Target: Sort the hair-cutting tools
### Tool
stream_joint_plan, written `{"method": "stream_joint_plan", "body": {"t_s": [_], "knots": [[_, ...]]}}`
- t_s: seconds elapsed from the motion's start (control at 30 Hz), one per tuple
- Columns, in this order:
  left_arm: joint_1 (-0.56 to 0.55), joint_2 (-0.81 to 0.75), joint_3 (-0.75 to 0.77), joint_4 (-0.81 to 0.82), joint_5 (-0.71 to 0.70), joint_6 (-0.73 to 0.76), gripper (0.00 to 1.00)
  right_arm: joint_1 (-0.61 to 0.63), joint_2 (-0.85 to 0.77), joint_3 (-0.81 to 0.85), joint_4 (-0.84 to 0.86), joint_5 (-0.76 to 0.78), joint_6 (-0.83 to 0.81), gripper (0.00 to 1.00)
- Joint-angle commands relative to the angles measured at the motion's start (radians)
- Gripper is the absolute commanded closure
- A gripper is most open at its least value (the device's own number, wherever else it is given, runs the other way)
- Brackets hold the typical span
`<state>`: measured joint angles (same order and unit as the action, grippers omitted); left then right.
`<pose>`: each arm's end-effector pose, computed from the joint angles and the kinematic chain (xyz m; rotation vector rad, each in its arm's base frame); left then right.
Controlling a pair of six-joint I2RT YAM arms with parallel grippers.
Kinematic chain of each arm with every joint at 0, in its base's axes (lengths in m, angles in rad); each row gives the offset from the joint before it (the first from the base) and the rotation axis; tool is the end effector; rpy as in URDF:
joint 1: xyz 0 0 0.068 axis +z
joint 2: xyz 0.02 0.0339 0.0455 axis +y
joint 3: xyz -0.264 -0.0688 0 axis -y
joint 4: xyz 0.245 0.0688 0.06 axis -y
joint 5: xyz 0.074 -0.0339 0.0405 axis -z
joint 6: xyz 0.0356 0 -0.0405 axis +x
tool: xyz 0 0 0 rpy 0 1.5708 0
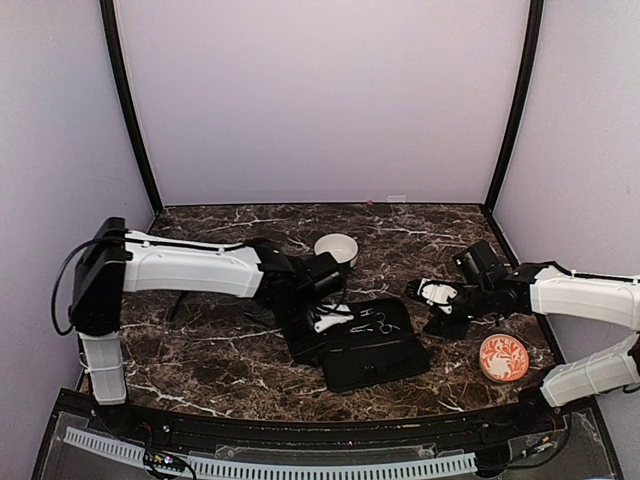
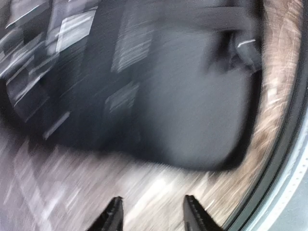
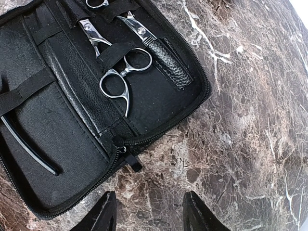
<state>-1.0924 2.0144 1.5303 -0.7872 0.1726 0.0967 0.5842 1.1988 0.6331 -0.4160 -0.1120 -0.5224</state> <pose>0.1834 -0.3670 0.1868 1.6725 2.4053 -0.4337 0.1845 0.1268 0.1878 -1.3777 2.1479 0.1669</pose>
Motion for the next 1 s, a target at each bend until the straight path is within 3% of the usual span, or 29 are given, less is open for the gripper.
{"method": "stream_joint_plan", "body": {"t_s": [0.0,0.2,0.33,0.4,0.77,0.97], "knots": [[0.170,-0.270,-0.182,0.018,-0.294,-0.131,0.50,-0.002,0.001,0.025,0.010,-0.002,-0.005,0.53],[0.416,-0.376,-0.290,-0.032,-0.520,-0.240,0.26,-0.002,0.001,0.025,0.007,-0.008,-0.007,0.53],[0.576,-0.391,-0.326,-0.022,-0.544,-0.263,0.21,-0.003,-0.005,0.025,0.009,-0.002,-0.007,0.53],[0.640,-0.391,-0.343,-0.001,-0.522,-0.260,0.23,-0.002,-0.006,0.025,0.009,0.001,-0.008,0.53],[0.931,-0.319,-0.418,0.012,-0.331,-0.205,0.54,-0.003,-0.005,0.020,0.010,0.007,-0.011,0.53],[0.957,-0.284,-0.426,0.029,-0.259,-0.201,0.64,-0.002,0.010,0.022,0.008,0.004,-0.013,0.53]]}}
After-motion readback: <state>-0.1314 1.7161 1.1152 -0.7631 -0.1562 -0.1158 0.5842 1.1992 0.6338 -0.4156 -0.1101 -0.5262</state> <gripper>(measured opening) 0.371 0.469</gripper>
